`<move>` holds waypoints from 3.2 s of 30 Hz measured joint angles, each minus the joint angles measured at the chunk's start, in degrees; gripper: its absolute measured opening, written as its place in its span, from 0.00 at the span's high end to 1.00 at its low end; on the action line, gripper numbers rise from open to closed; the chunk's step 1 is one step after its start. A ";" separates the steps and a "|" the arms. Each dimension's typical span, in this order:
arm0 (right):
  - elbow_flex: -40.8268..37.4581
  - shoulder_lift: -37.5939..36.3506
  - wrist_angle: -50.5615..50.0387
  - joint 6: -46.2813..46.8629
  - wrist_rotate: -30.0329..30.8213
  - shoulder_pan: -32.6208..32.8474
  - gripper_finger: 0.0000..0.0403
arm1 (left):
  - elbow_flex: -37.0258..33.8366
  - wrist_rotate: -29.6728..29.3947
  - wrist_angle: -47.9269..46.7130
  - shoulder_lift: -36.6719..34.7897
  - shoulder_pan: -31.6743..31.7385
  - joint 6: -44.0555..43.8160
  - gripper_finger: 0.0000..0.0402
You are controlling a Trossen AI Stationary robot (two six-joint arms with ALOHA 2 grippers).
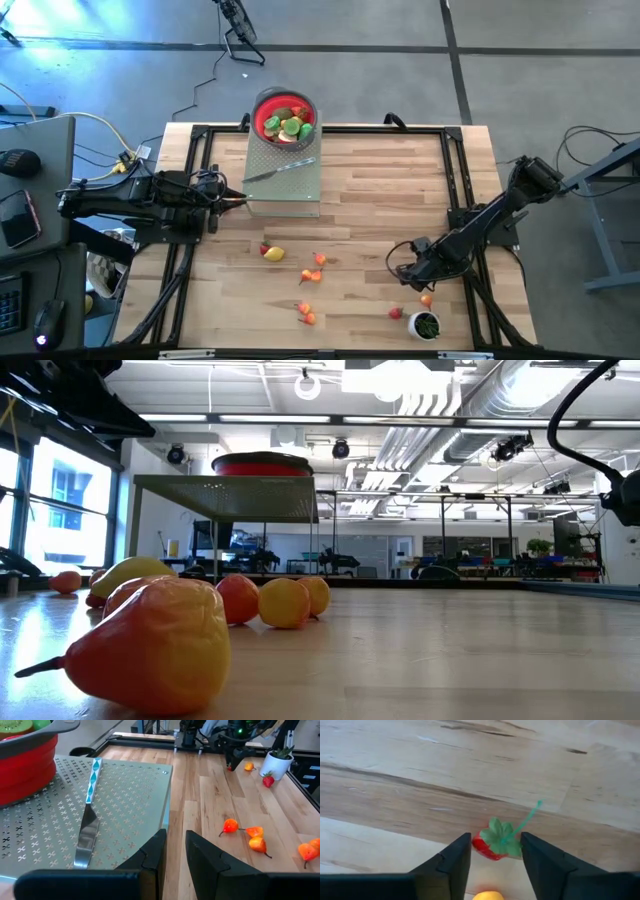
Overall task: Pick & Place Fruit
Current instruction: Put the strawberry into the red strainer on the shelf
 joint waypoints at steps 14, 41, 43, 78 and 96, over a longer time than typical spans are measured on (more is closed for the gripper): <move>0.02 -0.09 1.30 -0.63 0.18 0.00 0.72 | 0.00 0.00 -0.89 -0.01 -0.01 0.00 0.83; 0.02 -0.09 16.71 -47.22 6.15 -20.45 0.73 | 0.02 0.13 11.71 0.00 -0.02 0.00 0.83; 0.02 -0.09 21.12 -52.74 6.19 -23.32 0.73 | 0.02 0.13 11.69 -0.02 0.00 0.00 0.83; 13.07 -0.07 64.41 -106.68 22.88 -46.90 0.73 | 0.02 -0.04 11.67 -0.02 0.00 -0.93 0.83; 46.88 21.90 48.60 -117.51 14.28 -53.86 0.73 | 0.02 -0.04 11.65 0.00 0.00 1.97 0.83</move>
